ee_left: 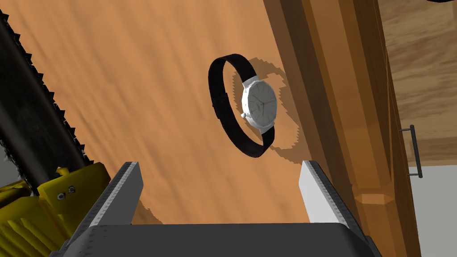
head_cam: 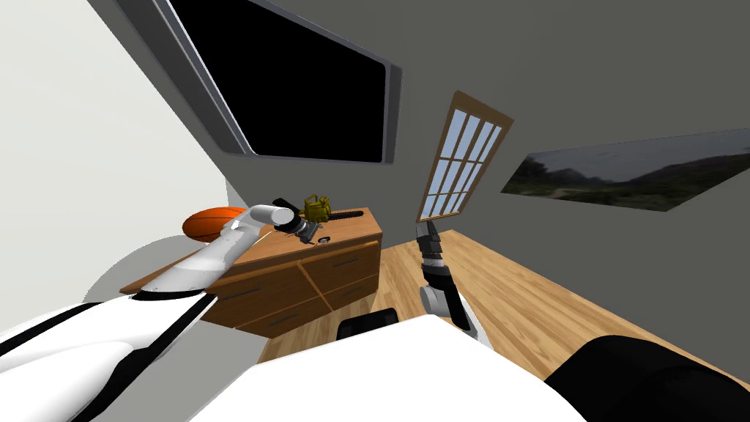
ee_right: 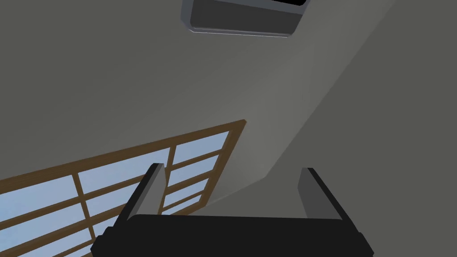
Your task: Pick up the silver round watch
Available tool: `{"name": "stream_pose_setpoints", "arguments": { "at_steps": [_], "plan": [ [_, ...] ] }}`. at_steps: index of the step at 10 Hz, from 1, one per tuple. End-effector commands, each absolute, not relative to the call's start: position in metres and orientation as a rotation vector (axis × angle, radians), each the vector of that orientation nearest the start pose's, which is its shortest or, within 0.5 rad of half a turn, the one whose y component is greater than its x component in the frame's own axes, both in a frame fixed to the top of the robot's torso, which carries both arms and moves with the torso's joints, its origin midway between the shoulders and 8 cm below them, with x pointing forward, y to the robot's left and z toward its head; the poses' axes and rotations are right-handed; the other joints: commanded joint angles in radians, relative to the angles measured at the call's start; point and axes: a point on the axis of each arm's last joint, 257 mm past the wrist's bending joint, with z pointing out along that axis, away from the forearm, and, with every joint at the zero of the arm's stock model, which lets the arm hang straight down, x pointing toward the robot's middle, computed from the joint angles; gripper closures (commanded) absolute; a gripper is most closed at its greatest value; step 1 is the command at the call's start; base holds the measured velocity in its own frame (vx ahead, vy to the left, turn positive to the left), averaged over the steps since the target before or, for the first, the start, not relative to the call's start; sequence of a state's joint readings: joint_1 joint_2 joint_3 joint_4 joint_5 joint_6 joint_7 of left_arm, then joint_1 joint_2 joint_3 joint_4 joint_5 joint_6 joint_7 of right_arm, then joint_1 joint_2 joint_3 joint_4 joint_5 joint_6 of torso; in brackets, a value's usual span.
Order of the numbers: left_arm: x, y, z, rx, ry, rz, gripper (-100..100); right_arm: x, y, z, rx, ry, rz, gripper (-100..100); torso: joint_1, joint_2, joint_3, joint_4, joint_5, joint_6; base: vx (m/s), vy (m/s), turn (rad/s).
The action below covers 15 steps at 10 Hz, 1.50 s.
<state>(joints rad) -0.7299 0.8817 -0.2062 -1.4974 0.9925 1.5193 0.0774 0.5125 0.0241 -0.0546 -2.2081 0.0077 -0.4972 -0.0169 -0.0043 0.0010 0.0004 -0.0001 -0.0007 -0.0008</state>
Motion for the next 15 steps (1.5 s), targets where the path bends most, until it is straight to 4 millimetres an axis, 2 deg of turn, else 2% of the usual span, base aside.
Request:
{"name": "stream_pose_setpoints", "arguments": {
  "at_steps": [1, 3, 4, 5, 6, 10, 11, 12, 13, 14, 15],
  "plan": [
    [0.527, 0.32, -0.152, -1.716, 2.234, -0.54, -100, 0.352, -0.305, -0.012, 0.741, 0.644, 1.232, 0, 0.0, 0.0, 0.0, 0.0, 0.0, 0.0, -0.005, -0.066, -0.115],
    [0.512, 0.333, -0.168, -1.773, 2.273, -0.466, -100, 0.352, -0.305, -0.012, 0.741, 0.644, 1.232, 0, 0.0, 0.0, 0.0, 0.0, 0.0, 0.0, 0.003, -0.073, -0.097],
    [0.519, 0.328, -0.162, -1.753, 2.257, -0.495, -100, 0.352, -0.305, -0.012, 0.741, 0.644, 1.232, 0, -0.001, 0.0, 0.0, 0.0, 0.0, 0.0, 0.002, -0.035, -0.014],
    [0.517, 0.329, -0.163, -1.756, 2.262, -0.488, 0, 0.352, -0.305, -0.012, 0.741, 0.644, 1.232, 0, 0.002, 0.0, 0.0, 0.0, 0.0, -0.001, 0.0, -0.006, 0.004],
    [0.522, 0.323, -0.163, -1.738, 2.275, -0.499, -100, 0.352, -0.305, -0.012, 0.741, 0.644, 1.232, 0, 0.004, 0.0, 0.0, 0.0, 0.001, -0.001, -0.001, -0.007, 0.028],
    [0.53, 0.315, -0.165, -1.712, 2.295, -0.517, -100, 0.352, -0.305, -0.012, 0.741, 0.644, 1.232, 0, 0.004, 0.0, 0.0, 0.0, 0.001, -0.001, -0.001, -0.007, 0.02],
    [0.527, 0.314, -0.17, -1.71, 2.308, -0.496, -100, 0.352, -0.305, -0.012, 0.741, 0.644, 1.232, 0, 0.004, 0.0, 0.0, 0.0, 0.001, -0.001, 0.0, -0.008, 0.016],
    [0.533, 0.312, -0.166, -1.704, 2.303, -0.521, -100, 0.352, -0.305, -0.012, 0.741, 0.644, 1.232, 0, 0.004, 0.0, 0.0, 0.0, 0.001, -0.001, -0.002, -0.009, 0.023],
    [0.53, 0.311, -0.173, -1.701, 2.317, -0.497, -100, 0.352, -0.305, -0.012, 0.741, 0.644, 1.232, 0, 0.004, 0.0, 0.0, 0.0, 0.001, -0.001, -0.001, -0.007, 0.013],
    [0.536, 0.31, -0.169, -1.698, 2.309, -0.522, -100, 0.352, -0.305, -0.012, 0.741, 0.644, 1.232, 0, 0.004, 0.0, 0.0, 0.0, 0.001, -0.001, -0.002, -0.009, 0.027],
    [0.533, 0.31, -0.175, -1.696, 2.323, -0.498, -100, 0.352, -0.305, -0.012, 0.741, 0.644, 1.232, 0, 0.004, 0.0, 0.0, 0.0, 0.001, -0.001, -0.001, -0.007, 0.016]
  ]
}}
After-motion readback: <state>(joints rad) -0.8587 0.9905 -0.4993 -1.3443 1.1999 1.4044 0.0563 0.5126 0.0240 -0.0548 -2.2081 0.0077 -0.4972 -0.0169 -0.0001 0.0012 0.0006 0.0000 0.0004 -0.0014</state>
